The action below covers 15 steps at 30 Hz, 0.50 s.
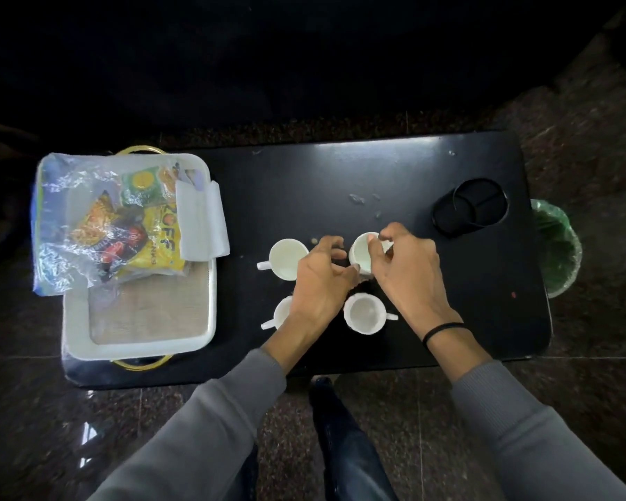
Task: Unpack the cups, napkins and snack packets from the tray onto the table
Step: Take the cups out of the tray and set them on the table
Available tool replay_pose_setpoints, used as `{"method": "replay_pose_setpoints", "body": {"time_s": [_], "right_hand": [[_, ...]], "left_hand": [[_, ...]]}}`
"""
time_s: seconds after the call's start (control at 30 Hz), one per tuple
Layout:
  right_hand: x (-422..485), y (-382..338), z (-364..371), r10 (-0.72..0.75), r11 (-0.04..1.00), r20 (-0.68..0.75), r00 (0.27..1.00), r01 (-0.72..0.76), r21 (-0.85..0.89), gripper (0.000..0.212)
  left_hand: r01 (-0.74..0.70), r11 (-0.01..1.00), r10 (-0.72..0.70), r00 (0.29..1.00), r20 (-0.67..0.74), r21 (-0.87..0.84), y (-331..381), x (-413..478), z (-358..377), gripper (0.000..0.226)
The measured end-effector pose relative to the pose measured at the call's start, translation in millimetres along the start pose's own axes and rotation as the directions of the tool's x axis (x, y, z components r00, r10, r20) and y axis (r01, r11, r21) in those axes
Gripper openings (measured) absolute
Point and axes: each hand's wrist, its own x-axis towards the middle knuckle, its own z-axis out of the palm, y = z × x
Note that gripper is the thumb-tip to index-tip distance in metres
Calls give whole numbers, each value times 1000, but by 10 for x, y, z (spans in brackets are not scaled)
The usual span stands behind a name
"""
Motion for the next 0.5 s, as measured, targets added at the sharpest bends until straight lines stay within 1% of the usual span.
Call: {"method": "replay_pose_setpoints", "body": {"time_s": [0.13,0.23,0.33,0.5], "right_hand": [[29,-325,76,-101,995,22,995,101,18,29],[75,-636,196,-179,984,37,983,178,28,23],[129,-1009,361,-233,972,67,970,231,38,21],[196,-1617,663,-316,948,103,943,309,75,21]], "left_hand": [[-25,996,20,998,-59,-82,62,-8,-268,37],[-56,994,45,992,-121,-89,60,59,-534,31],[-61,993,41,982,-185,-102,33,137,-877,24],[-72,995,49,956,-289,-69,-124,276,-1492,28]]}}
